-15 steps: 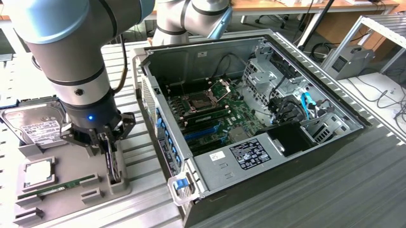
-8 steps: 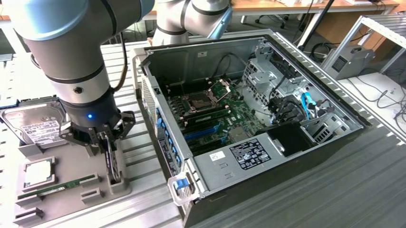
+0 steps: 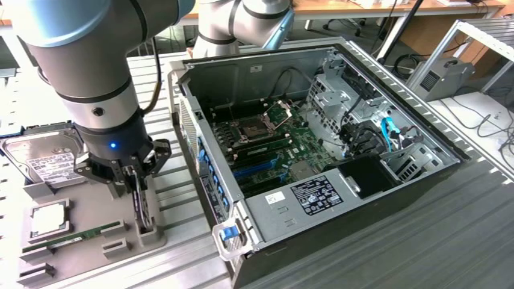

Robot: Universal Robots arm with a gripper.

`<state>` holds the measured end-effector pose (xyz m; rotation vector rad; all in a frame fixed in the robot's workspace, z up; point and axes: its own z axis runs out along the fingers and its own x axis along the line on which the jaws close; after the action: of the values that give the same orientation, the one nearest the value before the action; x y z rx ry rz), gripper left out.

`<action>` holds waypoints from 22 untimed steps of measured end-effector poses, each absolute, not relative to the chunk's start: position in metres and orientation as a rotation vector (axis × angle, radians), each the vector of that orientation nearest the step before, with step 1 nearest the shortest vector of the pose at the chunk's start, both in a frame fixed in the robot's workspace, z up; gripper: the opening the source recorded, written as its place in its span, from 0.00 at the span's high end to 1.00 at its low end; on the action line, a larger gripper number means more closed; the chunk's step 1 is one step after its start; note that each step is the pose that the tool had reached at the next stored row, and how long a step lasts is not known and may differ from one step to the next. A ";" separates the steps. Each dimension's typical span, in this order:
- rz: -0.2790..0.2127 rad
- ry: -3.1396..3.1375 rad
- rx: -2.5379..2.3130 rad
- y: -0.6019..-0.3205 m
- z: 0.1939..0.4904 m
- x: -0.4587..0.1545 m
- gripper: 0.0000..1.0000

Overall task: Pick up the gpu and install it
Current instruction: 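Pick up the gpu and move the gpu toward the slot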

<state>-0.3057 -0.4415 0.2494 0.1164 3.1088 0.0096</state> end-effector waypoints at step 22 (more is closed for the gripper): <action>0.010 3.109 0.116 -0.442 0.258 -0.306 0.73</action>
<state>-0.3057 -0.4415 0.2576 0.1164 3.1087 0.0096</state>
